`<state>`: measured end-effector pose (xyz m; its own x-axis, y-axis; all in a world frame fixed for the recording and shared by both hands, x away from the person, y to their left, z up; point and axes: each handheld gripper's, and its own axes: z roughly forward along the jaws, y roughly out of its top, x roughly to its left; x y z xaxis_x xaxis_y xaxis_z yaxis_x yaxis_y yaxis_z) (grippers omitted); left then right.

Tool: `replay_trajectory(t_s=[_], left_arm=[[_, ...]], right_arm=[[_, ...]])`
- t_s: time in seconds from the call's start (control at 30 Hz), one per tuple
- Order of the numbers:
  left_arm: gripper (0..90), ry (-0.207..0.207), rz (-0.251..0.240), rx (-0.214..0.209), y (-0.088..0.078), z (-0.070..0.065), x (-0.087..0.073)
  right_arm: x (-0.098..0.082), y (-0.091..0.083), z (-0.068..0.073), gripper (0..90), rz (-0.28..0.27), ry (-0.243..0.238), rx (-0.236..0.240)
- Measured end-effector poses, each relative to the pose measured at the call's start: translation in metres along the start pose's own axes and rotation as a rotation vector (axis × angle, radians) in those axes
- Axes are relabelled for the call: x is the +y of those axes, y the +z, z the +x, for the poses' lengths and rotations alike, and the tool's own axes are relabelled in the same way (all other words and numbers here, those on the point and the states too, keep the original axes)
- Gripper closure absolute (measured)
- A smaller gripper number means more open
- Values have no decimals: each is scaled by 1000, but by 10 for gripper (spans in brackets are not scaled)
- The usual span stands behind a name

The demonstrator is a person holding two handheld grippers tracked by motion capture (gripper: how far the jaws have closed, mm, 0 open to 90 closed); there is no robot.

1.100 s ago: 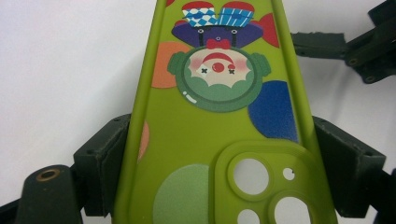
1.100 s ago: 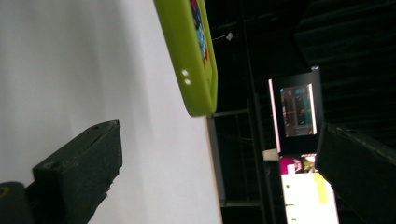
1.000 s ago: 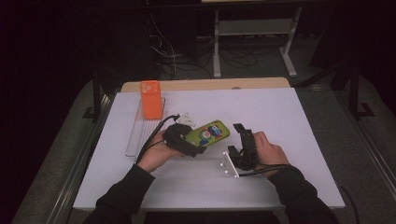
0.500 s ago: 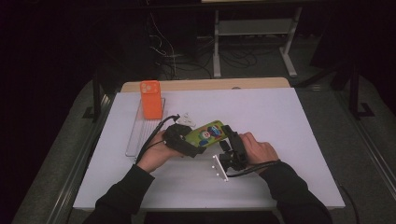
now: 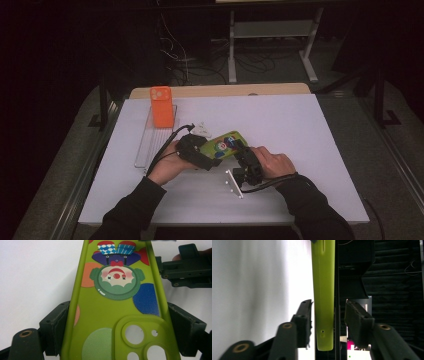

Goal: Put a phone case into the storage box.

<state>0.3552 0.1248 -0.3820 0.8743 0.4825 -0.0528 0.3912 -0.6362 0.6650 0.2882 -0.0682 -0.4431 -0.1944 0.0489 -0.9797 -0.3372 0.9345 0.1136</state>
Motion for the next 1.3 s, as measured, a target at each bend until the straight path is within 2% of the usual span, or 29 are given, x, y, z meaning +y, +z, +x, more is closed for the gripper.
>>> replay_trajectory(t_s=[0.03, 0.13, 0.17, 0.23, 0.4, 0.43, 0.5, 0.53, 0.57, 0.6, 0.67, 0.7, 0.73, 0.8, 0.83, 0.93, 0.97, 1.0, 1.03, 1.07, 1.1, 1.2, 1.23, 1.27, 1.3], left_arm=[[156, -19, -19, -1, 1, -2, 0], [156, -3, -11, -6, -2, 0, 0], [156, -15, -19, -7, -2, 0, 0], [155, -2, -18, -5, -3, 1, 0], [146, -6, -25, -8, -3, 1, 1], [141, -1, -35, -4, -3, 0, 0], [112, 6, -52, 23, -4, 0, -1], [79, -6, -48, 8, -4, 0, -1], [43, -26, -63, -3, -2, 0, -1], [10, -8, -33, -9, -3, 2, -2], [0, -10, -41, -6, -4, 3, -3], [0, -5, -52, -10, -5, 4, -4], [0, -16, -70, -24, -7, 3, -4], [0, -13, -81, -26, -8, 5, -4], [0, -25, -88, -26, -8, 5, -5], [0, 5, -66, -24, -11, 9, -6], [0, -3, -74, -22, -11, 9, -7], [0, 2, -73, -21, -11, 10, -8], [0, 3, -65, -18, -12, 11, -8], [0, -11, -75, -14, -11, 11, -9], [0, -12, -69, -11, -12, 12, -10], [0, -2, -72, -1, -14, 15, -11], [0, -16, -76, -4, -15, 15, -11], [0, -39, -83, -10, -15, 14, -11], [0, -31, -90, -5, -15, 15, -11]], right_arm=[[0, 0, 0, 612, -3, -5, 1], [2, -1, 0, 709, -10, -13, 0], [2, -2, -1, 735, -10, -16, 2], [2, -2, 0, 746, -10, -25, -4], [3, -2, 2, 758, -2, -43, -30], [2, -2, 4, 759, -7, -38, -50], [2, -2, 4, 760, -13, -30, -59], [2, -2, 3, 761, -12, -30, -62], [2, -3, 3, 761, -7, -30, -62], [1, -3, 3, 760, -4, -23, -61], [-1, -4, 2, 761, 10, -17, -48], [-2, -4, 1, 761, 12, -29, -47], [-3, -4, 1, 760, 14, -22, -45], [-6, -3, 0, 761, 30, 0, -27], [-7, -2, -1, 760, 31, 9, -21], [-12, 0, -3, 760, 44, 77, -11], [-14, 0, -5, 761, 43, 88, 20], [-15, 0, -6, 760, 53, 116, 30], [-16, 1, -9, 760, 48, 124, 30], [-17, 1, -11, 760, 54, 165, 52], [-18, 1, -12, 760, 53, 190, 47], [-21, 1, -16, 760, 56, 245, 90], [-22, 1, -17, 760, 54, 285, 101], [-23, 2, -18, 760, 54, 301, 120], [-23, 1, -20, 760, 62, 325, 120]])
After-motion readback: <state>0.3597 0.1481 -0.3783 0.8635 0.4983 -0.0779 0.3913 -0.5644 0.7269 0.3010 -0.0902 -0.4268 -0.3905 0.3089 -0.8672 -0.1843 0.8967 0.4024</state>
